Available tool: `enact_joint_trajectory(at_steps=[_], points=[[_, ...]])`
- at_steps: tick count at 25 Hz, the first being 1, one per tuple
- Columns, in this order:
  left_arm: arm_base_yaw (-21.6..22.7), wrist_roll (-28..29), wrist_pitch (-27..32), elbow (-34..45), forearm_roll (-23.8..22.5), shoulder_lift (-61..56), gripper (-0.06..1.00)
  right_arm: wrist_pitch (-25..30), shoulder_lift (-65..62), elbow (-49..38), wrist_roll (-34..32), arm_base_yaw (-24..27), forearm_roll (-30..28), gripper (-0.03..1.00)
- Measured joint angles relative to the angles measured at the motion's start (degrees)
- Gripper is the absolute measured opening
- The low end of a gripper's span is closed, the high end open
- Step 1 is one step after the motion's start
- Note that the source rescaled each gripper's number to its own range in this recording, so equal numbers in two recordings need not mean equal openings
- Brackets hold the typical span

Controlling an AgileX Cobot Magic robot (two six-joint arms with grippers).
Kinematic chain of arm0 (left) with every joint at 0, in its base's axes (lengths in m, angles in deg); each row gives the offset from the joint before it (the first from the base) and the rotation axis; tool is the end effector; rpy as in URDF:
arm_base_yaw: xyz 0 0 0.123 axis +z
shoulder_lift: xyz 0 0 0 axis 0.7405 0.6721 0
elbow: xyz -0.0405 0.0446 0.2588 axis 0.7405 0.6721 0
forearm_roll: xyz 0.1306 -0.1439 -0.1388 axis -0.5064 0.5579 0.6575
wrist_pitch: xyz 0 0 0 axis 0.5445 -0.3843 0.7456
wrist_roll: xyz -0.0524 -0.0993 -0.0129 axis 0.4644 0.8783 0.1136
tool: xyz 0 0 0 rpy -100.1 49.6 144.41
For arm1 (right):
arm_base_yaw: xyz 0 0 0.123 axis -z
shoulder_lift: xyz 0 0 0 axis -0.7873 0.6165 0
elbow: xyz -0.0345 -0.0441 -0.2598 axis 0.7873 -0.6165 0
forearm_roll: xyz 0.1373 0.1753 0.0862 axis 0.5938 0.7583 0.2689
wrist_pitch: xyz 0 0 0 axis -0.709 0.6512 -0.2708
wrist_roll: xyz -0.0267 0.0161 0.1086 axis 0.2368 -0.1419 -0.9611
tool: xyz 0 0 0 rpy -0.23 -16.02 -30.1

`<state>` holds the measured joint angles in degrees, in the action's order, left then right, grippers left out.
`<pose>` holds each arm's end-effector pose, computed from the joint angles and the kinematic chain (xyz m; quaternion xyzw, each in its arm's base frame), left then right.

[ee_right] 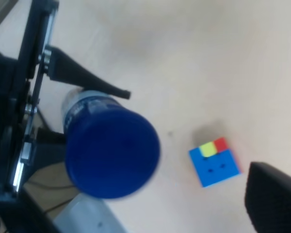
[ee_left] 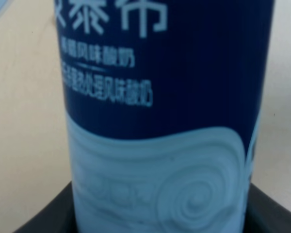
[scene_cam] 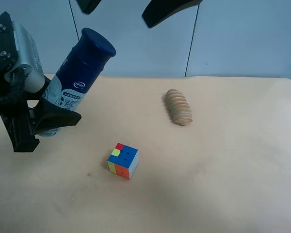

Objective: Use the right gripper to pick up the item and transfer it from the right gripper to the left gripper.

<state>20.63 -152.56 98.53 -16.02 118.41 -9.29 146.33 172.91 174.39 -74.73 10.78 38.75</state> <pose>0.1800 -0.1277 0.2584 0.4838 0.7524 -0.1141 0.4323 0.2073 0.2347 0.3979 -0.3454 0.8616 0.2867 0.2368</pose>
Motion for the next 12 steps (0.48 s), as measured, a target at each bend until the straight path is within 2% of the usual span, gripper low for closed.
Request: enact_joint_trajectory(at_steps=[6,12], points=[[0.0,0.0,0.0,0.0,0.0,0.0,0.04,0.0,-11.0,-2.9,-4.8,0.0,-10.6,1.0],[0.0,0.0,0.0,0.0,0.0,0.0,0.04,0.1,-25.9,-18.9,-5.8,0.0,-16.0,1.0]])
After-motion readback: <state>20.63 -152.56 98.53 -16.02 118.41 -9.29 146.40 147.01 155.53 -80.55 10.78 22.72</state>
